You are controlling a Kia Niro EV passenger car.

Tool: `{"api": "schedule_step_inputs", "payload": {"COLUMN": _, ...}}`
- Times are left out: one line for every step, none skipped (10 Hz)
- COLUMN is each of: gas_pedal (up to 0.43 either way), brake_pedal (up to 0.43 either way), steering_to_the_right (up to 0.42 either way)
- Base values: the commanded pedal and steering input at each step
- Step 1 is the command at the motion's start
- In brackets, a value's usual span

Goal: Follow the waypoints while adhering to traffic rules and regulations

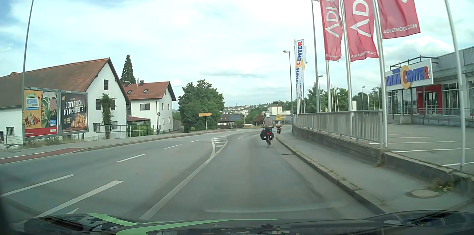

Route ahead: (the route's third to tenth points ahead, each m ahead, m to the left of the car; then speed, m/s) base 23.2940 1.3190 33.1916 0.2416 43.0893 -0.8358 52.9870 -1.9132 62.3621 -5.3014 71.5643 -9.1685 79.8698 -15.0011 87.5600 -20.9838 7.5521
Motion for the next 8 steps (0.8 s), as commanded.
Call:
{"api": "schedule_step_inputs", "payload": {"gas_pedal": 0.039, "brake_pedal": 0.0, "steering_to_the_right": -0.001}}
{"api": "schedule_step_inputs", "payload": {"gas_pedal": 0.039, "brake_pedal": 0.0, "steering_to_the_right": 0.0}}
{"api": "schedule_step_inputs", "payload": {"gas_pedal": 0.039, "brake_pedal": 0.0, "steering_to_the_right": 0.001}}
{"api": "schedule_step_inputs", "payload": {"gas_pedal": 0.047, "brake_pedal": 0.0, "steering_to_the_right": 0.001}}
{"api": "schedule_step_inputs", "payload": {"gas_pedal": 0.047, "brake_pedal": 0.0, "steering_to_the_right": 0.003}}
{"api": "schedule_step_inputs", "payload": {"gas_pedal": 0.047, "brake_pedal": 0.0, "steering_to_the_right": 0.004}}
{"api": "schedule_step_inputs", "payload": {"gas_pedal": 0.067, "brake_pedal": 0.0, "steering_to_the_right": 0.004}}
{"api": "schedule_step_inputs", "payload": {"gas_pedal": 0.067, "brake_pedal": 0.0, "steering_to_the_right": 0.005}}
